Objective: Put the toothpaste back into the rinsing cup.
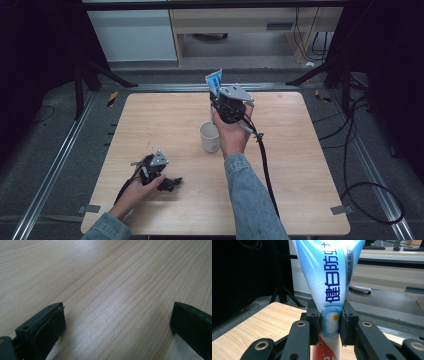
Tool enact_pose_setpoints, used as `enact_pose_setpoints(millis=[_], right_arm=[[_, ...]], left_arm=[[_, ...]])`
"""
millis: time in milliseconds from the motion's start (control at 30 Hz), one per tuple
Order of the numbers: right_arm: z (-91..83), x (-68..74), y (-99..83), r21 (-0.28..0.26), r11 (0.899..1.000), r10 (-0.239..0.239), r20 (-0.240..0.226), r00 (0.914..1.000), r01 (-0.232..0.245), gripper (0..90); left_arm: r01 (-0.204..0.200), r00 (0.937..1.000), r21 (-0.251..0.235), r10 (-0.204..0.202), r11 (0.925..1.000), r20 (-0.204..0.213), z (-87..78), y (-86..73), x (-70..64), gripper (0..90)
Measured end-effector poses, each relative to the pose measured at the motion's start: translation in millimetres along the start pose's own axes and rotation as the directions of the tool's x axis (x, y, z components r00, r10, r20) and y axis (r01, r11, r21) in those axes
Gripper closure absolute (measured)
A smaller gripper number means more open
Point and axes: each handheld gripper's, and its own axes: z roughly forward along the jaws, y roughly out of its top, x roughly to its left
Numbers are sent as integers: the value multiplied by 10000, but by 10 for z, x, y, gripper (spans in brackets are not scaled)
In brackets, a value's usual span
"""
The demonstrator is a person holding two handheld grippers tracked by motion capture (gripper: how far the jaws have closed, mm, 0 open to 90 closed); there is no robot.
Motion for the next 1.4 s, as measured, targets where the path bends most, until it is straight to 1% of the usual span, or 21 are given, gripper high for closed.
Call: enact_pose_setpoints(millis=[200, 600, 733, 800, 967, 1233, 1400], right_arm=[[1, 3, -22, 11, 10000, -16, 16, 10000, 16, 732], [30, 17, -121, 90, 9999, 104, -48, 9999, -103, 731], [46, 33, -150, 87, 9997, 207, -79, 9998, -206, 731], [53, 43, -161, 110, 9998, 158, -97, 9998, -157, 731], [66, 57, -191, 84, 9998, 206, -113, 9997, -205, 731], [91, 66, -291, 113, 9993, 358, -118, 9993, -357, 731], [111, 69, -353, 217, 9991, 356, -117, 9993, -353, 731]], left_arm=[[-3, 10000, 0, 3, 10000, -1, 0, 0, 0, 0], [-7, 10000, -1, 7, 10000, -2, 0, 0, 0, 0], [-6, 10000, -2, 6, 10000, -2, 0, 0, 0, 0], [-6, 10000, -3, 6, 10000, -3, 0, 0, 0, 0], [-5, 10000, -3, 5, 10000, -2, 0, 0, 0, 0], [-10, 10000, -1, 10, 10000, -3, 0, 0, 1, 0], [-11, 10000, 2, 11, 10000, -2, 0, 0, 1, 0]])
